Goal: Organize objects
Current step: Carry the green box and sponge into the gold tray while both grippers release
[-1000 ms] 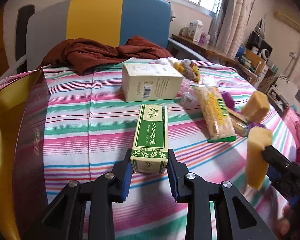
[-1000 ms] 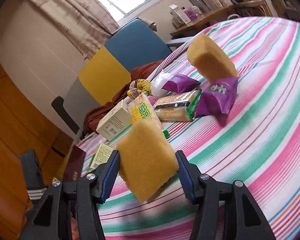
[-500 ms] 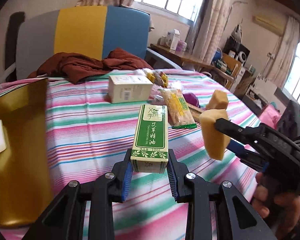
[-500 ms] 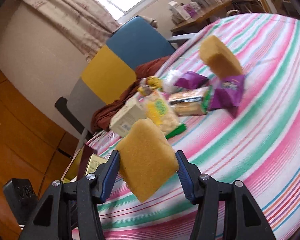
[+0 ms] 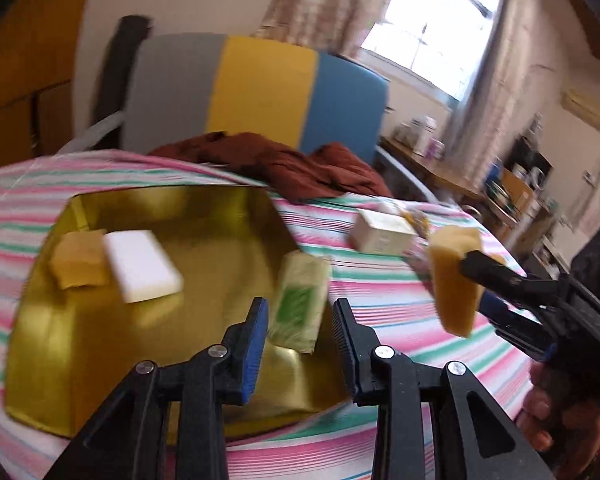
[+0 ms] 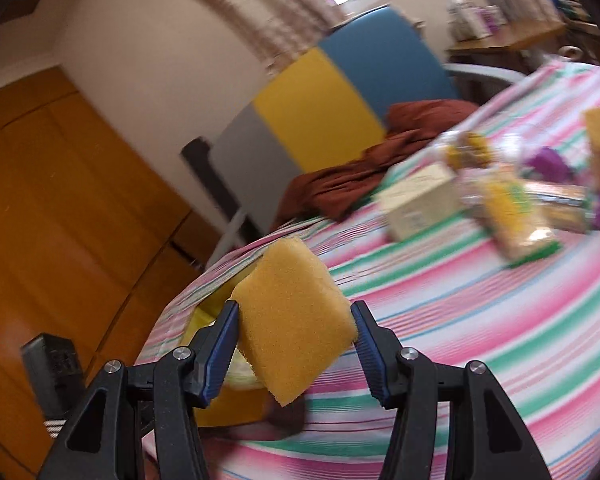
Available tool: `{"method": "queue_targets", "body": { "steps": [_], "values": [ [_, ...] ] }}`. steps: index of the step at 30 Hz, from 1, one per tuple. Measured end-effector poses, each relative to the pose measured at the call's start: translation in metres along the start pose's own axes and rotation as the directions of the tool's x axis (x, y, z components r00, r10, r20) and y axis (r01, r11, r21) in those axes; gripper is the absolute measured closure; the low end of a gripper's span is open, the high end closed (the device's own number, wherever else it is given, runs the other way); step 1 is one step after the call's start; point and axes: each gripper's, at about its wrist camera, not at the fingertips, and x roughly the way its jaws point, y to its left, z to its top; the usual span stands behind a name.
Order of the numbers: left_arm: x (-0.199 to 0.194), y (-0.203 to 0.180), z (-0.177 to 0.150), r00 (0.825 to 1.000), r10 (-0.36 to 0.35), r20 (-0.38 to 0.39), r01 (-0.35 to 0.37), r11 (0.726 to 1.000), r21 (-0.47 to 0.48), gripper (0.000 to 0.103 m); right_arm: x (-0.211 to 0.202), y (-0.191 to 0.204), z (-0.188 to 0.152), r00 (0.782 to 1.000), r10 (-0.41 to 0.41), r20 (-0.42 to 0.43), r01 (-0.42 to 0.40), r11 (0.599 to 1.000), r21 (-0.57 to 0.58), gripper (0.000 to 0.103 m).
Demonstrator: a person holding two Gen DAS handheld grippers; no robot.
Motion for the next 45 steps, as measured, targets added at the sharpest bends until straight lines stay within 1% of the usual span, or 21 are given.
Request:
{"method": "queue_targets", "body": {
  "steps": [6,9,13,15,16,17,18,20,22,23,26,28,30,33,35,37,40,42,44,45],
  "values": [
    [-0.008,0.056,-0.002,0.998,0.068,-0.008,-0.068,0.992,-0.109,0.069,0.04,0.053,-0.011,0.992,0.075,-0.098,-0.082,0.994,-0.07,0.047],
    [-0.008,0.076,-0.006,0.994,0.111,-0.019,-0.113,0.985,-0.133,0.069,0.057,0.069,-0.02,0.986,0.076,-0.15,-0.092,0.99,-0.103,0.046],
    [-0.013,0.096,-0.009,0.991,0.134,-0.019,-0.135,0.975,-0.174,0.069,0.083,0.084,-0.035,0.97,0.045,-0.239,-0.079,0.988,-0.134,0.046],
    [-0.016,0.103,-0.009,0.988,0.152,-0.019,-0.153,0.972,-0.18,0.063,0.097,0.091,-0.043,0.96,0.023,-0.278,-0.067,0.987,-0.149,0.046],
    [-0.017,0.105,-0.009,0.987,0.159,-0.017,-0.159,0.97,-0.184,0.053,0.104,0.094,-0.046,0.955,0.007,-0.297,-0.056,0.986,-0.157,0.046],
    [-0.019,0.108,-0.01,0.985,0.171,-0.015,-0.171,0.967,-0.19,0.041,0.111,0.096,-0.05,0.948,-0.008,-0.317,-0.046,0.986,-0.162,0.046],
    [-0.022,0.111,-0.01,0.983,0.186,-0.01,-0.184,0.963,-0.198,0.035,0.118,0.098,-0.054,0.942,-0.023,-0.334,-0.033,0.986,-0.163,0.046],
    [-0.029,0.115,-0.01,0.978,0.207,0.009,-0.2,0.956,-0.213,0.016,0.13,0.099,-0.059,0.931,-0.035,-0.365,-0.023,0.988,-0.154,0.044],
    [-0.034,0.117,-0.01,0.975,0.222,0.019,-0.212,0.952,-0.222,0.007,0.138,0.101,-0.066,0.922,-0.062,-0.382,0.002,0.988,-0.155,0.041],
    [-0.037,0.118,-0.01,0.973,0.227,0.028,-0.215,0.95,-0.225,0.005,0.145,0.1,-0.064,0.921,-0.073,-0.382,0.013,0.987,-0.158,0.041],
    [-0.04,0.121,-0.01,0.967,0.253,0.033,-0.24,0.945,-0.223,0.002,0.149,0.104,-0.063,0.925,-0.068,-0.374,0.013,0.989,-0.149,0.038],
    [-0.041,0.122,-0.01,0.964,0.263,0.028,-0.25,0.941,-0.226,0.001,0.147,0.105,-0.061,0.931,-0.091,-0.354,0.037,0.987,-0.159,0.031],
    [-0.04,0.124,-0.011,0.965,0.261,0.02,-0.249,0.938,-0.24,0.001,0.143,0.107,-0.062,0.933,-0.117,-0.34,0.058,0.982,-0.178,0.027],
    [-0.039,0.125,-0.013,0.968,0.252,0.011,-0.241,0.936,-0.256,0.001,0.14,0.106,-0.059,0.939,-0.126,-0.321,0.068,0.98,-0.185,0.026],
    [-0.038,0.122,-0.012,0.968,0.251,0.008,-0.241,0.937,-0.254,0.001,0.139,0.105,-0.057,0.941,-0.116,-0.317,0.062,0.982,-0.176,0.026],
    [-0.039,0.119,-0.012,0.972,0.234,0.014,-0.223,0.941,-0.256,0.0,0.134,0.104,-0.056,0.945,-0.104,-0.311,0.052,0.984,-0.17,0.026],
    [-0.038,0.113,-0.011,0.975,0.219,0.017,-0.208,0.944,-0.256,0.0,0.126,0.107,-0.054,0.952,-0.098,-0.291,0.043,0.981,-0.188,0.026],
    [-0.037,0.109,-0.012,0.978,0.206,0.014,-0.196,0.949,-0.247,0.0,0.118,0.109,-0.052,0.962,-0.116,-0.248,0.06,0.973,-0.223,0.026],
    [-0.037,0.105,-0.013,0.982,0.189,0.014,-0.179,0.953,-0.245,0.0,0.107,0.109,-0.049,0.977,-0.099,-0.191,0.049,0.967,-0.251,0.022],
    [-0.037,0.104,-0.013,0.982,0.189,0.013,-0.18,0.952,-0.246,0.0,0.102,0.109,-0.047,0.983,-0.1,-0.153,0.056,0.962,-0.266,0.012]
  ]
}}
